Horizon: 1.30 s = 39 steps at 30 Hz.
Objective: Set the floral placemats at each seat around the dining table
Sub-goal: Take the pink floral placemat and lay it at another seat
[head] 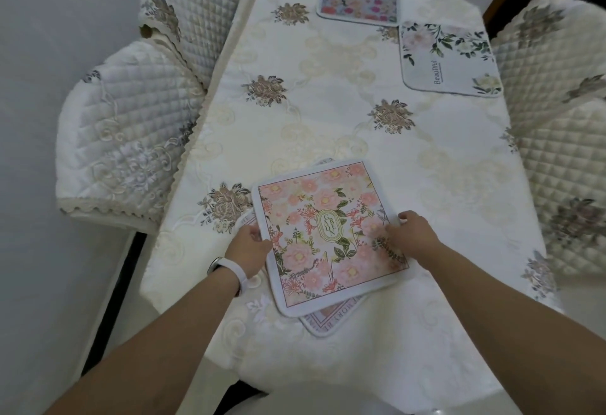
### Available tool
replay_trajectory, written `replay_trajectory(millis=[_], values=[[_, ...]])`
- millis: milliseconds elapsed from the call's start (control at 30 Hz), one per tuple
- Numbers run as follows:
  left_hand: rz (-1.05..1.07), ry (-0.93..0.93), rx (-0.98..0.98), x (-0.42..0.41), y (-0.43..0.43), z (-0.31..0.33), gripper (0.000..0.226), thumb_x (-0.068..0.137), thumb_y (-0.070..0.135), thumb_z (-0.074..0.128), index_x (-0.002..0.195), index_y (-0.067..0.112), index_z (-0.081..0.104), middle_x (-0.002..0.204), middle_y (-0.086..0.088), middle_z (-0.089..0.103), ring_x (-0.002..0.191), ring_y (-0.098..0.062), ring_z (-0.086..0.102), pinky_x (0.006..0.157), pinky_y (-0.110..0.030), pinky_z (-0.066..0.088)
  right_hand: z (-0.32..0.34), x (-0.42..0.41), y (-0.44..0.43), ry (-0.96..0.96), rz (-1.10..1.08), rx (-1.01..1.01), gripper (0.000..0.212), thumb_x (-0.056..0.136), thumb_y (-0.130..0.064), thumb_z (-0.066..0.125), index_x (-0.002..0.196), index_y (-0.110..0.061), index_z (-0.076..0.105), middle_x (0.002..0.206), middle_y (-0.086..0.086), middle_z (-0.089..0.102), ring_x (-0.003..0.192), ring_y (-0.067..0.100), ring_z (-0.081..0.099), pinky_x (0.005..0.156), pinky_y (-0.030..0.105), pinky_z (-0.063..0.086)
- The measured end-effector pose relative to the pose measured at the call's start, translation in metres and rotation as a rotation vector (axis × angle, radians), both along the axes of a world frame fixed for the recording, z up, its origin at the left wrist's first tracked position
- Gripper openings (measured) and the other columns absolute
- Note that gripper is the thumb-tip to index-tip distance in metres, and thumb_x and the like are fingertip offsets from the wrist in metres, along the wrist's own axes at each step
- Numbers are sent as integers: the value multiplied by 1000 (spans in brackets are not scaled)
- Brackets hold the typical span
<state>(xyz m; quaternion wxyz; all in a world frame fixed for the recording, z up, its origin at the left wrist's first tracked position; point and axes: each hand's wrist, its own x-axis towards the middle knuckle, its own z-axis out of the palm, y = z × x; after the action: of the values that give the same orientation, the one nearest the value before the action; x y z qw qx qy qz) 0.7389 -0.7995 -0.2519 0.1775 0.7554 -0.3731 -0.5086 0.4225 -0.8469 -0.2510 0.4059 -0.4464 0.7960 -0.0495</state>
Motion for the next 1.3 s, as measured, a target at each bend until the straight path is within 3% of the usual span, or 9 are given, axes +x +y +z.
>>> replay_trajectory(millis=[167, 333, 533, 633, 833, 967, 1167, 1300], values=[[20, 3, -5, -6, 1, -8, 23, 90, 14, 62, 109, 20, 52, 91, 3, 63, 80, -16, 61, 70, -32, 50, -7, -7, -13, -58, -1, -37, 46, 93, -21, 58, 137, -8, 50, 119, 11, 60, 82, 19, 56, 71, 28, 41], [31, 17, -45, -18, 6, -14, 32, 91, 10, 60, 113, 30, 49, 95, 11, 62, 89, -17, 61, 84, -36, 52, -12, -3, -21, -102, -53, -117, 28, 91, -11, 53, 118, -8, 59, 94, 4, 62, 76, 19, 57, 67, 31, 46], [27, -8, -64, -17, 6, -10, 30, 92, 12, 59, 118, 25, 53, 99, 3, 65, 89, -19, 63, 80, -38, 53, -15, 2, -15, -108, -106, -167, 28, 89, -10, 51, 116, -10, 58, 101, 8, 66, 84, 27, 63, 74, 38, 53], [14, -21, -85, -15, 4, -7, 22, 92, 13, 58, 110, 26, 55, 96, 5, 66, 88, -20, 63, 80, -40, 54, -12, 1, -9, -129, -121, -162, 23, 91, -9, 50, 113, -13, 56, 101, 4, 62, 82, 22, 59, 64, 31, 46], [-11, 0, -145, -13, 2, 5, 16, 93, 12, 57, 88, 27, 57, 86, 1, 66, 82, -22, 64, 74, -38, 54, 3, 0, 7, -127, -143, -195, 18, 89, -8, 53, 105, -12, 58, 97, 4, 64, 79, 19, 58, 64, 31, 45], [-24, 41, -185, -14, 1, 14, 11, 93, 12, 57, 89, 22, 59, 88, -2, 67, 82, -24, 64, 72, -37, 53, 17, -7, 25, -124, -197, -222, 18, 87, -10, 54, 104, -12, 60, 94, 4, 66, 80, 20, 60, 69, 33, 49], [-98, 118, -228, -25, 0, 23, 9, 95, 11, 55, 99, 16, 61, 89, -1, 68, 79, -17, 64, 62, -30, 49, 35, -20, 60, -110, -317, -272, 16, 87, -10, 55, 102, -13, 61, 91, 1, 65, 75, 15, 59, 60, 29, 46], [-175, 137, -217, -43, -2, 23, 7, 94, 12, 55, 97, 16, 60, 91, -4, 70, 81, -23, 67, 71, -41, 56, 43, -35, 91, -109, -431, -317, 15, 88, -11, 56, 102, -13, 62, 94, 1, 66, 77, 15, 60, 62, 29, 48]])
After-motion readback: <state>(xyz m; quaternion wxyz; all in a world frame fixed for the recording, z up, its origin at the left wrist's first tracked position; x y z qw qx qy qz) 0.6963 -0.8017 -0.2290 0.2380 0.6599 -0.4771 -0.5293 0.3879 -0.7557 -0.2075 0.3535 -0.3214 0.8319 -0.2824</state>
